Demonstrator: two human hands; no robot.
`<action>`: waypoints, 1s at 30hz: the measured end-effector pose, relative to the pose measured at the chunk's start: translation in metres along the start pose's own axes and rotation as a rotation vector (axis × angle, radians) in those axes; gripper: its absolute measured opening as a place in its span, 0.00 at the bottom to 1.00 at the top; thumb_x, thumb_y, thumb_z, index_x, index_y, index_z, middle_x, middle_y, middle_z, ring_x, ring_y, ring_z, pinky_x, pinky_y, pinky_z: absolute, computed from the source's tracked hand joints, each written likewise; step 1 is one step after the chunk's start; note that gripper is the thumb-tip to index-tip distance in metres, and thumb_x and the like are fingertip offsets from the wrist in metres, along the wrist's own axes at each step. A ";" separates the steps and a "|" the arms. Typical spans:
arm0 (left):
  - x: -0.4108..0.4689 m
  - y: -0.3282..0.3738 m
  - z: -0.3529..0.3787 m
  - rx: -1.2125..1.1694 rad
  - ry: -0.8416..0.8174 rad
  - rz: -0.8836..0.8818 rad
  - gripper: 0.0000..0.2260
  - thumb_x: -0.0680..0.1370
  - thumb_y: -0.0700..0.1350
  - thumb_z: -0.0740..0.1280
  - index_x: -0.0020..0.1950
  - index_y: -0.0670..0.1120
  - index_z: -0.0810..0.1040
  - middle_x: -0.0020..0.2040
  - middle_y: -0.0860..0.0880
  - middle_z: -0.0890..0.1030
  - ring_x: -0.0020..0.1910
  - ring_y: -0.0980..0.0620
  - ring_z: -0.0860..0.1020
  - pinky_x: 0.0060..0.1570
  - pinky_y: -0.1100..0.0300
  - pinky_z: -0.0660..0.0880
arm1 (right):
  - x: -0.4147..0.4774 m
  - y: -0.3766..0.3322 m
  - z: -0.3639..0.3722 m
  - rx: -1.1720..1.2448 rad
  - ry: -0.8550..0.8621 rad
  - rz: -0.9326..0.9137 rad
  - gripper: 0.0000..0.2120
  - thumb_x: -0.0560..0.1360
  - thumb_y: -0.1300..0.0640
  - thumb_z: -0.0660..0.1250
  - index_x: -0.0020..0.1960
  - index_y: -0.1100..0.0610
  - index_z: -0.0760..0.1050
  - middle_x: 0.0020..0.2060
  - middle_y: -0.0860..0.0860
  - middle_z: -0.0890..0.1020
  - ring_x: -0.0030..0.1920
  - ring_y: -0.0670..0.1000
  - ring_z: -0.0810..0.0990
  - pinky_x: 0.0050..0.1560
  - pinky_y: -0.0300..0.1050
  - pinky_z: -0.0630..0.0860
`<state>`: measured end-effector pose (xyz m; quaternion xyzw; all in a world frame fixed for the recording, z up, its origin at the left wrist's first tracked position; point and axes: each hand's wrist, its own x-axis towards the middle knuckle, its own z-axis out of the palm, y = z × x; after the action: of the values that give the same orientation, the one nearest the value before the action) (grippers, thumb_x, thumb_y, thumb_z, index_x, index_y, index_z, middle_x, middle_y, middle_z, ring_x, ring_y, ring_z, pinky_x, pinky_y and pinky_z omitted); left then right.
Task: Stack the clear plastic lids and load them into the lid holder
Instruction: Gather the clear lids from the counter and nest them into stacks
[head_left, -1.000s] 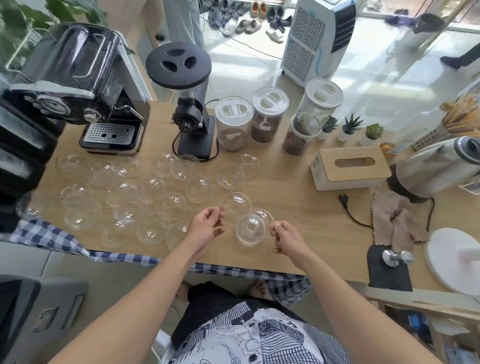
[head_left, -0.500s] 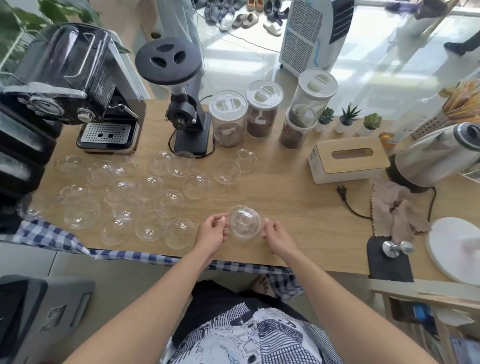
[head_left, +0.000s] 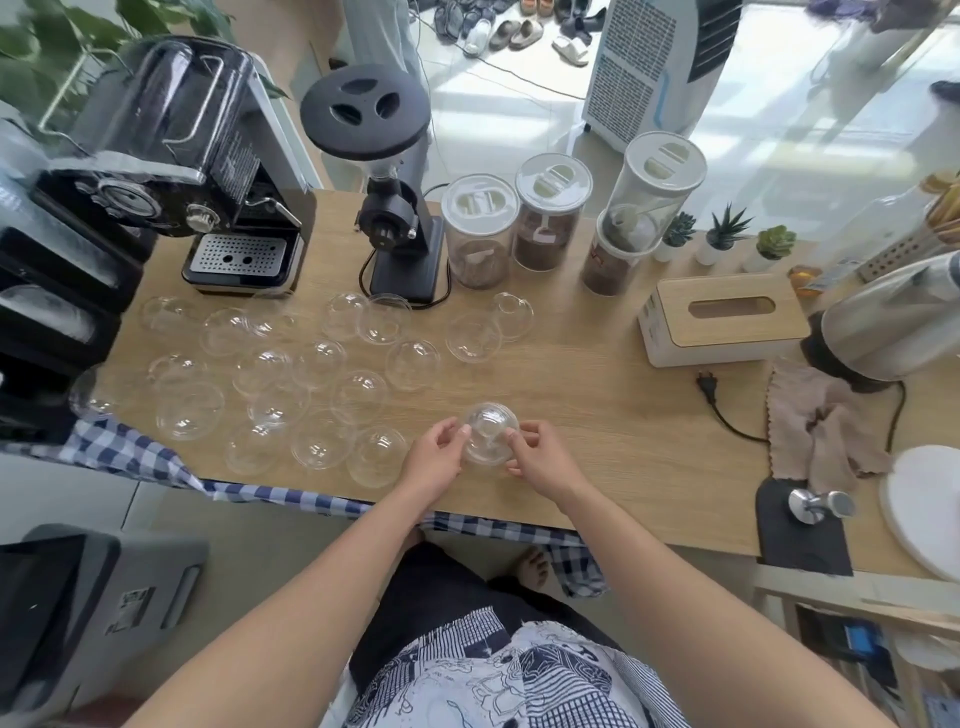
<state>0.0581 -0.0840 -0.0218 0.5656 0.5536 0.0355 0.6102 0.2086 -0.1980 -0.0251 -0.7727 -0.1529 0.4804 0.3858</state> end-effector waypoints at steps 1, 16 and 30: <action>0.001 0.002 -0.007 0.008 -0.007 0.008 0.26 0.88 0.55 0.68 0.86 0.51 0.71 0.77 0.49 0.78 0.65 0.51 0.83 0.67 0.48 0.84 | 0.001 -0.006 0.005 -0.008 0.010 -0.003 0.26 0.88 0.46 0.68 0.79 0.59 0.70 0.69 0.55 0.83 0.53 0.50 0.90 0.58 0.49 0.88; 0.010 0.026 -0.152 0.508 -0.062 0.219 0.13 0.87 0.53 0.70 0.71 0.52 0.81 0.62 0.55 0.84 0.60 0.56 0.81 0.62 0.55 0.81 | -0.019 -0.015 0.082 -0.251 0.103 0.134 0.11 0.88 0.52 0.66 0.68 0.55 0.74 0.59 0.49 0.81 0.56 0.48 0.81 0.50 0.42 0.77; 0.047 -0.008 -0.218 1.457 -0.183 0.498 0.53 0.72 0.67 0.81 0.88 0.52 0.58 0.79 0.47 0.67 0.79 0.44 0.65 0.75 0.46 0.68 | -0.016 -0.029 0.203 -0.719 0.048 -0.111 0.49 0.73 0.39 0.83 0.83 0.47 0.57 0.77 0.54 0.62 0.68 0.62 0.81 0.64 0.62 0.85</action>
<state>-0.0840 0.0866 -0.0023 0.9327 0.2412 -0.2480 0.1016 0.0294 -0.0976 -0.0428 -0.8605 -0.3449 0.3557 0.1184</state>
